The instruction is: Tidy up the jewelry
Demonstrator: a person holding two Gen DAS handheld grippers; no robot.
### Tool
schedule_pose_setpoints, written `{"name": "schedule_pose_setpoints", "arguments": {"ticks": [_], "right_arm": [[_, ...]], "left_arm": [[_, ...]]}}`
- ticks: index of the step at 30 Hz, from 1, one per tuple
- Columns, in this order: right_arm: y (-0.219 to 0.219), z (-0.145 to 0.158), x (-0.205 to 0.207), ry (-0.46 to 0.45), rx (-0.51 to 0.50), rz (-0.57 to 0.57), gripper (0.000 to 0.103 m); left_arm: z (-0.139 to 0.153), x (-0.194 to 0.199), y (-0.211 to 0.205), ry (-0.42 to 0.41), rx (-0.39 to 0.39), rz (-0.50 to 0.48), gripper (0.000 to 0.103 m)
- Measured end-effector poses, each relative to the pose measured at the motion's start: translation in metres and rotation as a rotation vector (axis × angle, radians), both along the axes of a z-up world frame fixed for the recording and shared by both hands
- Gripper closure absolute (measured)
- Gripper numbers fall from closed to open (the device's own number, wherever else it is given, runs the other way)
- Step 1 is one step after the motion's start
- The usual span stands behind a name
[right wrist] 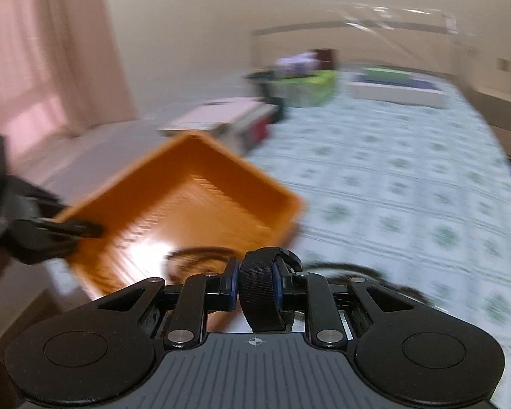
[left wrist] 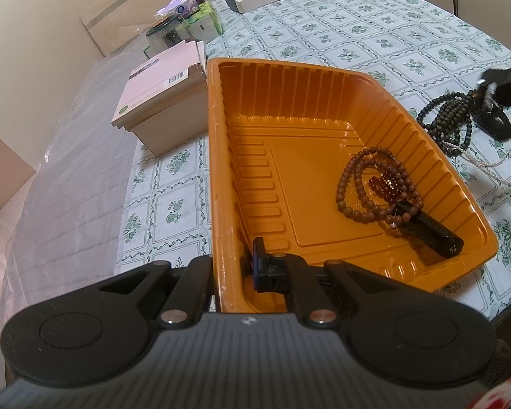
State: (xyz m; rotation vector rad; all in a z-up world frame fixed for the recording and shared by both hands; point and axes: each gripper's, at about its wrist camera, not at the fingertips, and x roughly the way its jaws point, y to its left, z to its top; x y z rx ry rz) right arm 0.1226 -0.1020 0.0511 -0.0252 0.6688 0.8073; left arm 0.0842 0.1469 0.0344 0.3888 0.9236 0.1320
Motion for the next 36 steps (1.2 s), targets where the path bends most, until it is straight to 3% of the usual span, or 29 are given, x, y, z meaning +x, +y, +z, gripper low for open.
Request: {"name": "schedule_pose_setpoints", "arguments": {"ticks": [7,20,26,30,32,34,36], "right_arm": [[0.06,-0.005,-0.007,0.034,0.049,0.235,0.083],[0.088,-0.031,-0.009,0.111,0.034,0.298,0.083],[0.077,-0.023,-0.004,0.112,0.078,0.233,0.083],[0.043,-0.019,-0.001,0.098,0.104,0.132,0.08],[0.018,-0.024,0.0,0.107,0.099,0.051,0.072],[-0.007,-0.031,0.001,0.107,0.08,-0.039,0.056],[-0.033,-0.04,0.0,0.095,0.046,-0.135,0.055]], "left_arm": [[0.0,0.001,0.001,-0.002,-0.001,-0.008,0.098],[-0.001,0.001,0.002,-0.003,-0.004,-0.008,0.098],[-0.001,0.001,0.002,0.001,-0.002,-0.006,0.098],[-0.002,0.001,0.002,0.001,-0.002,-0.006,0.098],[-0.002,0.001,0.001,0.0,-0.004,-0.006,0.098],[-0.002,0.001,0.002,-0.001,-0.004,-0.005,0.098],[-0.002,0.001,0.002,0.0,-0.004,-0.005,0.098]]}}
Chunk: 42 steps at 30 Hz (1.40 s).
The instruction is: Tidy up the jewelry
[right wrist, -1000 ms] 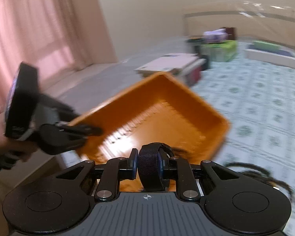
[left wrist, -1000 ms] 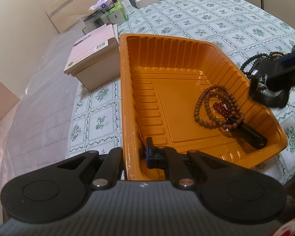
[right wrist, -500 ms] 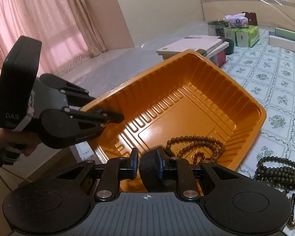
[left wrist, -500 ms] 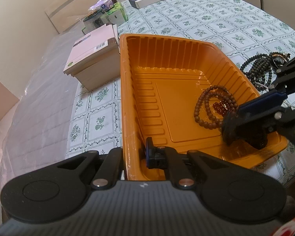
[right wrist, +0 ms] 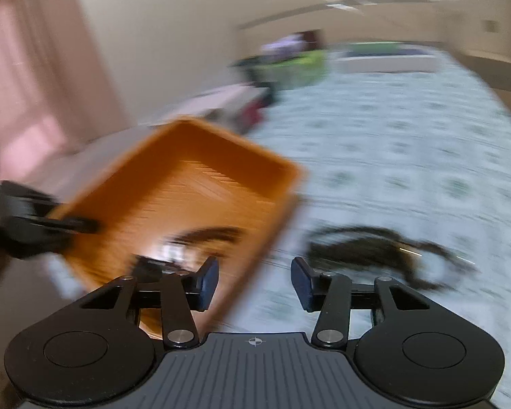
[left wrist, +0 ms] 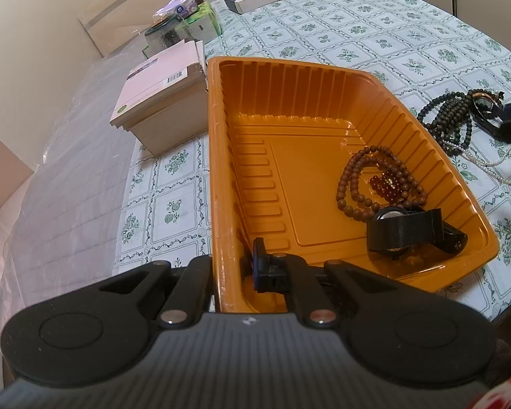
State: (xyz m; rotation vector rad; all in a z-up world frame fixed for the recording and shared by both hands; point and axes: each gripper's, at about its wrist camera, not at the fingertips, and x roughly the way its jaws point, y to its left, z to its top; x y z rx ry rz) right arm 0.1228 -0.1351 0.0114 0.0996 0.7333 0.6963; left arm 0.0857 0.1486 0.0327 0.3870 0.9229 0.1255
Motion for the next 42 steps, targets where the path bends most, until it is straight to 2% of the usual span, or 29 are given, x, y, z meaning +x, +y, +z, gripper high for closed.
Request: {"name": "schedule_pose_setpoints", "arguments": {"ticks": [5,11,12,16,22,35,38,42], "right_arm": [[-0.064,-0.018,0.011,0.04,-0.071,-0.238,0.055],[-0.098,-0.023,0.029,-0.013,-0.141,-0.33,0.056],[-0.099,-0.024,0.033,-0.023,-0.156,-0.33,0.056],[-0.098,-0.034,0.045,-0.052,-0.212,-0.303,0.073],[-0.086,-0.054,0.064,-0.075,-0.301,-0.237,0.077],[-0.068,-0.069,0.088,-0.124,-0.391,-0.15,0.077],[-0.064,-0.069,0.086,-0.128,-0.399,-0.121,0.093],[-0.059,-0.067,0.081,-0.139,-0.413,-0.119,0.095]], "left_arm": [[0.0,0.0,0.0,0.001,-0.001,0.005,0.098],[0.0,0.001,-0.002,0.004,0.008,0.007,0.098],[0.0,0.001,-0.002,0.005,0.01,0.007,0.098],[0.001,0.001,-0.003,0.008,0.014,0.008,0.098],[0.001,0.002,-0.003,0.012,0.019,0.008,0.098],[0.0,0.003,-0.002,0.016,0.015,0.012,0.097],[0.0,0.003,-0.002,0.016,0.016,0.011,0.097],[0.0,0.003,-0.002,0.016,0.016,0.012,0.098]]}}
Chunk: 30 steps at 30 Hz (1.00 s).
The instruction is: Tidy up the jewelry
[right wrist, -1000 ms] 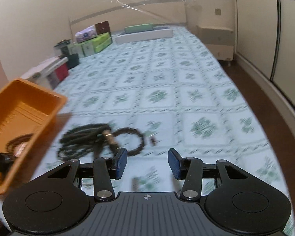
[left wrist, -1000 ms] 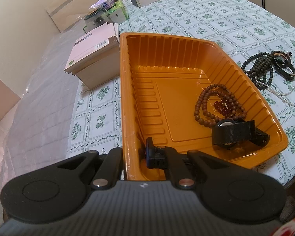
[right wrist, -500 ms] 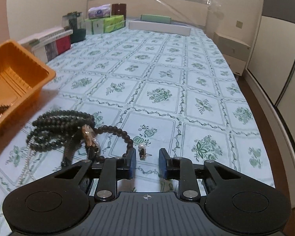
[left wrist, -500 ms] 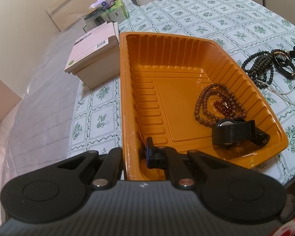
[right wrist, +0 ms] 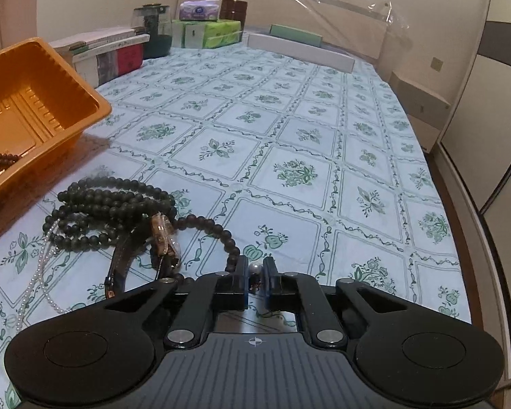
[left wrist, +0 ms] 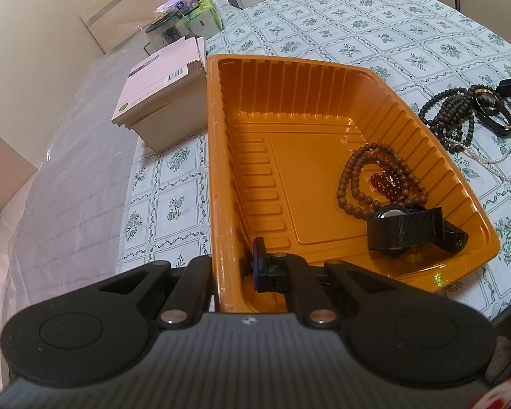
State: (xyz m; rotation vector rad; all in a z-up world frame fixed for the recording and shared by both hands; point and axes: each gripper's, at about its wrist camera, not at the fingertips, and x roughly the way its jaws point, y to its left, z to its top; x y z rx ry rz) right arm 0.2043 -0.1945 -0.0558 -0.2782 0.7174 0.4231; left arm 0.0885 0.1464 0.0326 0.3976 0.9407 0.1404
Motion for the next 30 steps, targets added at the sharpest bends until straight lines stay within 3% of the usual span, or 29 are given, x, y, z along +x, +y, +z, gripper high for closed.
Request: {"name": "schedule_pose_setpoints", "arguments": {"ticks": [10,19,30], "right_arm": [[0.007,0.038,-0.027,-0.07,0.06,0.017,0.095],[0.066,0.084,-0.053,-0.049,0.217,0.216,0.095],[0.145,0.087,-0.061,-0.002,0.263,0.377,0.095]], "left_arm": [[0.0,0.0,-0.001,-0.001,-0.001,-0.001,0.098],[0.0,0.0,-0.001,-0.001,0.0,-0.001,0.097],[0.0,0.001,-0.001,0.0,-0.007,-0.002,0.097]]}}
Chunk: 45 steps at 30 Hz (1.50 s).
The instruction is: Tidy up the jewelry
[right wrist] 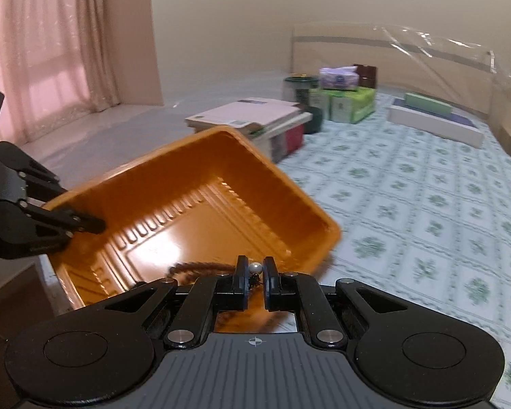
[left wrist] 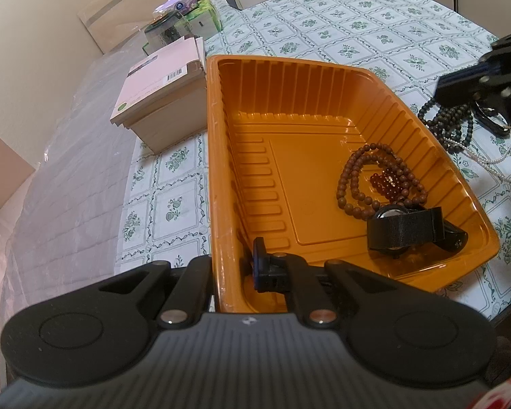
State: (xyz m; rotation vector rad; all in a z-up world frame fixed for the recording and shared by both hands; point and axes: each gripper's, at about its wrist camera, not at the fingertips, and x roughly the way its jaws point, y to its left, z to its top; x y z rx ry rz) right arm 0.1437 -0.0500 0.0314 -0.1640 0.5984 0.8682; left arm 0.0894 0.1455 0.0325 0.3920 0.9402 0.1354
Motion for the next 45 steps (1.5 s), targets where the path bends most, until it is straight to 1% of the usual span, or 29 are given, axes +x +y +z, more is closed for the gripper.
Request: {"name": "schedule_pose_setpoints", "arguments": {"ticks": [8,14,18,20,21,22,23,24,25,29,34,40,45], "right_arm": [[0.026,-0.007,0.002,0.021,-0.019,0.042,0.095],[0.036,-0.011,0.001,0.029,-0.025,0.058,0.095],[0.039,-0.012,0.0,0.038,-0.012,0.064,0.095],[0.037,-0.011,0.001,0.036,0.018,0.06,0.095],[0.036,-0.01,0.002,0.043,0.037,0.057,0.092],[0.034,-0.009,0.004,0.053,0.054,0.044,0.083],[0.031,-0.008,0.005,0.054,0.066,0.032,0.077],[0.027,-0.006,0.005,0.052,0.078,0.02,0.068],[0.023,-0.004,0.005,0.048,0.086,0.008,0.067],[0.003,0.002,0.008,0.052,0.106,-0.057,0.067],[-0.043,-0.004,0.002,0.068,0.113,-0.184,0.067],[-0.106,-0.027,-0.015,0.1,0.05,-0.358,0.067],[-0.147,-0.047,-0.027,0.15,0.01,-0.465,0.067]], "left_arm": [[0.0,0.001,0.003,-0.003,-0.01,-0.001,0.097],[-0.001,0.0,0.004,-0.005,-0.016,-0.001,0.097],[-0.001,0.0,0.004,-0.005,-0.016,-0.001,0.097],[-0.001,0.0,0.004,-0.005,-0.016,-0.001,0.097],[-0.001,0.0,0.004,-0.005,-0.016,-0.001,0.097],[-0.001,0.0,0.004,-0.005,-0.016,-0.001,0.097],[-0.001,0.0,0.004,-0.006,-0.016,-0.001,0.097],[-0.001,0.0,0.004,-0.006,-0.016,-0.002,0.097],[-0.001,0.0,0.004,-0.006,-0.016,-0.001,0.097],[-0.001,0.0,0.004,-0.006,-0.015,-0.001,0.097],[-0.001,0.0,0.005,-0.006,-0.015,-0.002,0.097],[0.0,-0.001,0.003,-0.01,-0.008,-0.003,0.097],[0.0,-0.003,0.002,-0.012,-0.004,-0.001,0.097]]}}
